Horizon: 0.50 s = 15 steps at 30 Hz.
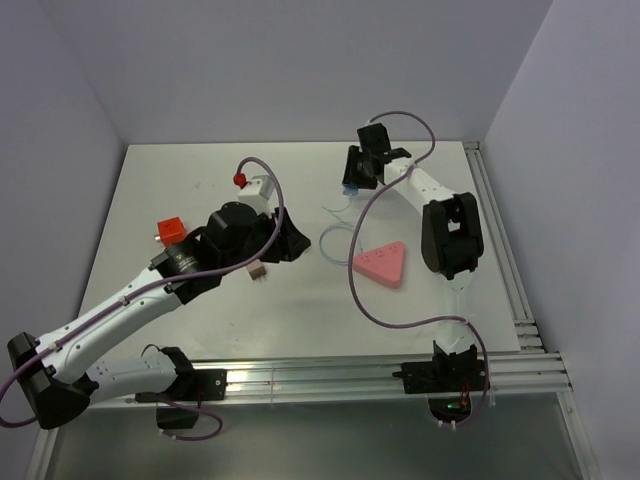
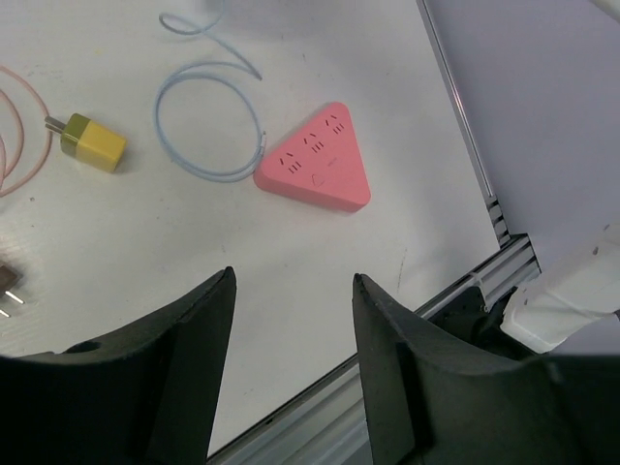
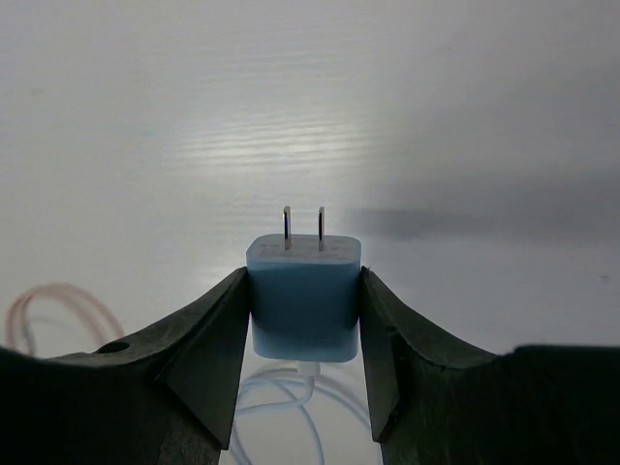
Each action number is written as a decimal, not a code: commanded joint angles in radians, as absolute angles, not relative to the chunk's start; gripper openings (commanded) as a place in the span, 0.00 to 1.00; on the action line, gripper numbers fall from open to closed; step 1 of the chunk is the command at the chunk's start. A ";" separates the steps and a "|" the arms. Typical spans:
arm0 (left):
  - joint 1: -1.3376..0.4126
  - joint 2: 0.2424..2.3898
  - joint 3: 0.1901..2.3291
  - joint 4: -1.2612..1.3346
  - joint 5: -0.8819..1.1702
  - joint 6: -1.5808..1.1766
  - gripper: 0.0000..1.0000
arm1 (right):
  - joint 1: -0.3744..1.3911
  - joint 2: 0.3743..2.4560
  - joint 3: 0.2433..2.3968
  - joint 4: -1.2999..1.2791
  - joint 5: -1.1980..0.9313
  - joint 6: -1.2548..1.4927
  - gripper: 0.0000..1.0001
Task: Insert the plug
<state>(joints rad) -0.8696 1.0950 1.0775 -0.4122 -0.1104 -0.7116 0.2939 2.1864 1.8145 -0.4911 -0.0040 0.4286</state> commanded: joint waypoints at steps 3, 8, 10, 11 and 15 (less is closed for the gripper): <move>-0.813 1.037 1.183 -0.524 -0.046 -0.715 0.55 | 0.371 1.875 1.662 -0.307 -0.193 0.338 0.00; -0.686 0.999 1.229 -0.587 0.133 -0.687 0.65 | 0.428 1.631 1.392 -0.195 -0.346 0.252 0.00; -0.625 1.000 1.227 -0.604 0.219 -0.690 0.71 | 0.455 1.533 1.288 -0.164 -0.362 0.204 0.00; -0.606 1.002 1.223 -0.604 0.257 -0.690 0.74 | 0.491 1.502 1.257 -0.157 -0.367 0.193 0.00; -0.537 1.011 1.142 -0.551 0.400 -0.715 0.88 | 0.571 1.340 1.071 -0.109 -0.408 0.149 0.00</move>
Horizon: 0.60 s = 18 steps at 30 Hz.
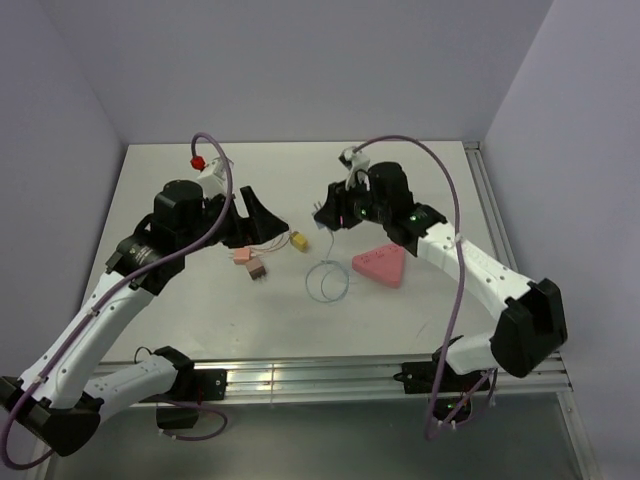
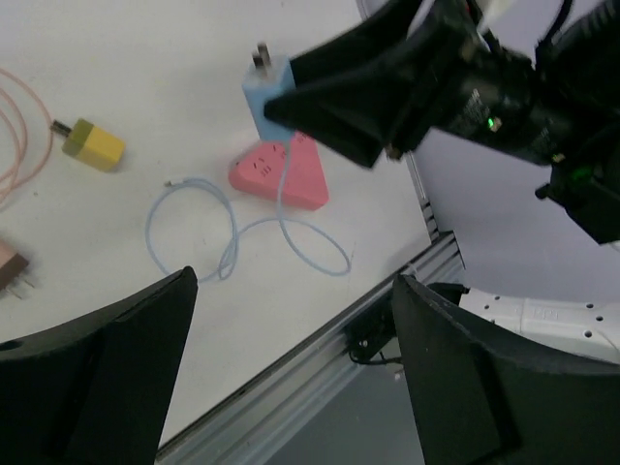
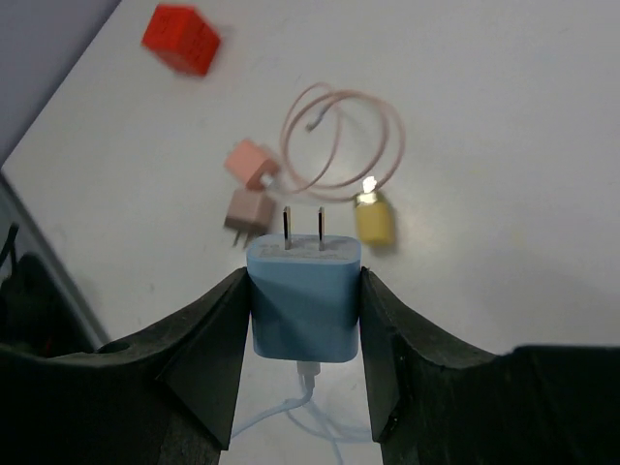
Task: Insert the plug
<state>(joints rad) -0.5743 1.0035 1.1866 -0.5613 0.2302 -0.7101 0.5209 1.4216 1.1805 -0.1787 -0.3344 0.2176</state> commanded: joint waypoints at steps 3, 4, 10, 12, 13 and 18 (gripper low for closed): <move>-0.520 1.032 1.088 -0.520 0.428 -0.729 0.86 | 0.615 1.214 0.959 -0.095 -0.443 0.126 0.00; -0.520 1.035 1.072 -0.491 0.440 -0.738 0.85 | 0.632 1.156 0.931 -0.095 -0.445 0.112 0.00; -0.515 1.045 0.968 -0.388 0.520 -0.793 0.77 | 0.756 1.002 0.795 -0.110 -0.402 0.035 0.00; -0.515 1.054 0.927 -0.330 0.558 -0.817 0.76 | 0.781 0.989 0.790 -0.100 -0.417 0.020 0.00; -0.515 1.069 0.917 -0.316 0.575 -0.824 0.75 | 0.808 0.992 0.795 -0.104 -0.420 0.014 0.00; -0.518 1.091 0.876 -0.233 0.663 -0.870 0.74 | 0.877 1.055 0.839 -0.153 -0.367 -0.043 0.00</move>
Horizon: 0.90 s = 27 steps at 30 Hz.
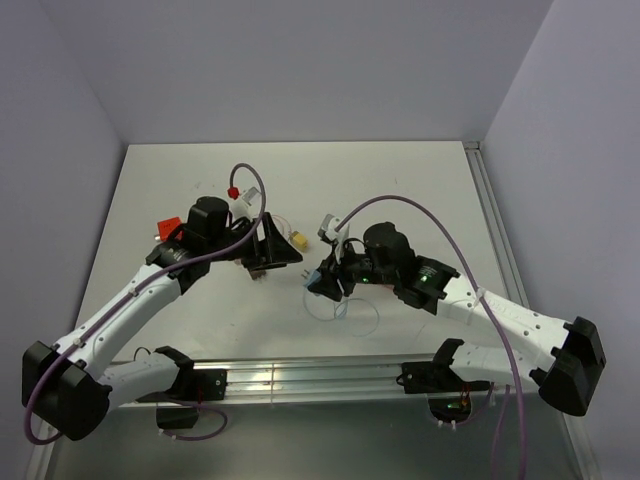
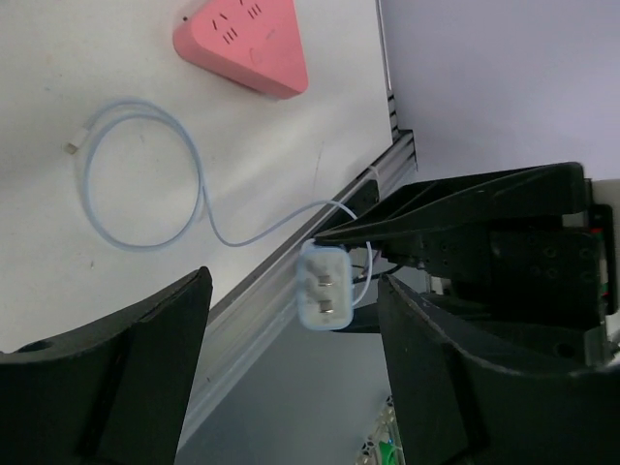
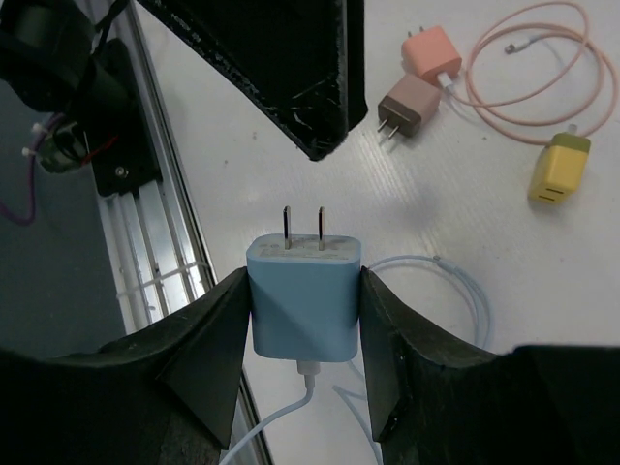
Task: Insert the plug
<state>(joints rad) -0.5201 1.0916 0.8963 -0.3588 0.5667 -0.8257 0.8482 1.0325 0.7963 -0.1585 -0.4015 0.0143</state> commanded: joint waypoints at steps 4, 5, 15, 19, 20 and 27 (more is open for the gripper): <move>-0.525 1.100 0.861 -0.248 0.658 -0.868 0.75 | 0.905 1.069 0.835 -0.127 -0.339 -0.054 0.00; -0.526 1.101 0.842 -0.245 0.664 -0.868 0.74 | 0.911 1.071 0.824 -0.108 -0.334 -0.052 0.00; -0.586 1.109 0.770 -0.190 0.657 -0.899 0.72 | 0.928 1.062 0.822 -0.091 -0.334 -0.044 0.00; -0.627 1.129 0.772 -0.163 0.649 -0.916 0.68 | 0.936 1.055 0.825 -0.092 -0.324 -0.048 0.00; -0.641 1.137 0.770 -0.150 0.650 -0.917 0.66 | 0.937 1.051 0.822 -0.091 -0.321 -0.046 0.00; -0.667 1.141 0.715 -0.057 0.719 -0.959 0.38 | 0.942 1.032 0.818 -0.089 -0.284 -0.040 0.00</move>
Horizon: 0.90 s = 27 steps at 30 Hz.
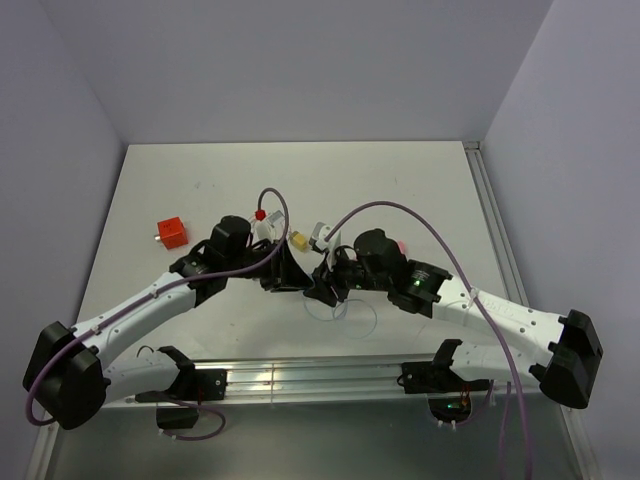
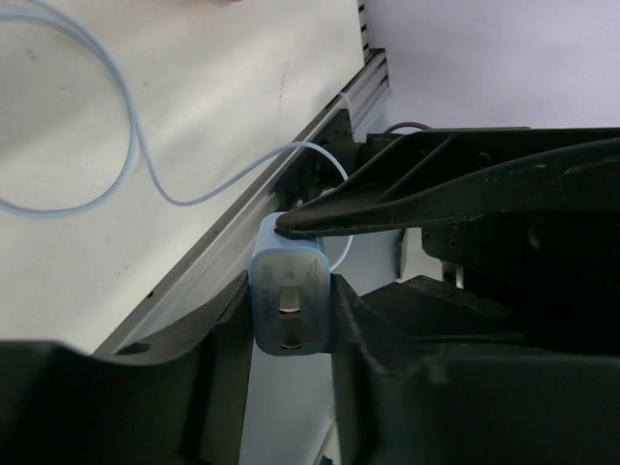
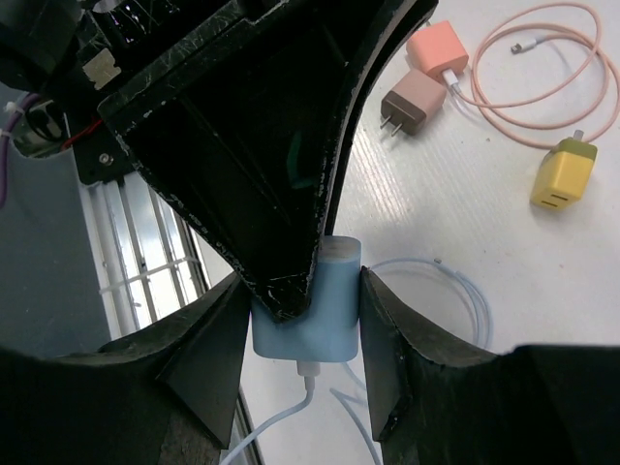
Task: Insert the plug
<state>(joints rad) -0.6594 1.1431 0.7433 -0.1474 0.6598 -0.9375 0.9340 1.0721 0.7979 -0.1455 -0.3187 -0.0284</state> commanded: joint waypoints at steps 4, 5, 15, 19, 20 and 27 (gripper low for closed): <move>-0.667 1.138 0.692 -0.009 0.770 -0.991 0.12 | 0.945 1.016 0.813 -0.075 -0.244 -0.015 0.10; -0.663 1.134 0.701 -0.023 0.764 -0.982 0.03 | 0.945 1.015 0.815 -0.083 -0.212 -0.003 0.25; -0.595 0.959 0.726 -0.025 0.624 -0.874 0.00 | 0.930 0.871 0.857 -0.271 0.042 0.467 1.00; -0.595 0.894 0.661 0.150 0.644 -0.910 0.00 | 0.925 0.844 0.888 -0.340 -0.026 0.553 1.00; -0.594 0.870 0.654 0.196 0.652 -0.911 0.00 | 0.923 0.836 0.890 -0.341 -0.035 0.570 0.98; -0.595 0.870 0.687 0.255 0.733 -0.888 0.00 | 0.914 0.798 0.908 -0.264 -0.215 0.598 0.88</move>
<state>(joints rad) -0.5980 0.8547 0.6540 0.1478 0.6594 -0.9127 0.9199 0.8242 0.8513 -0.3180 -0.1173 0.5720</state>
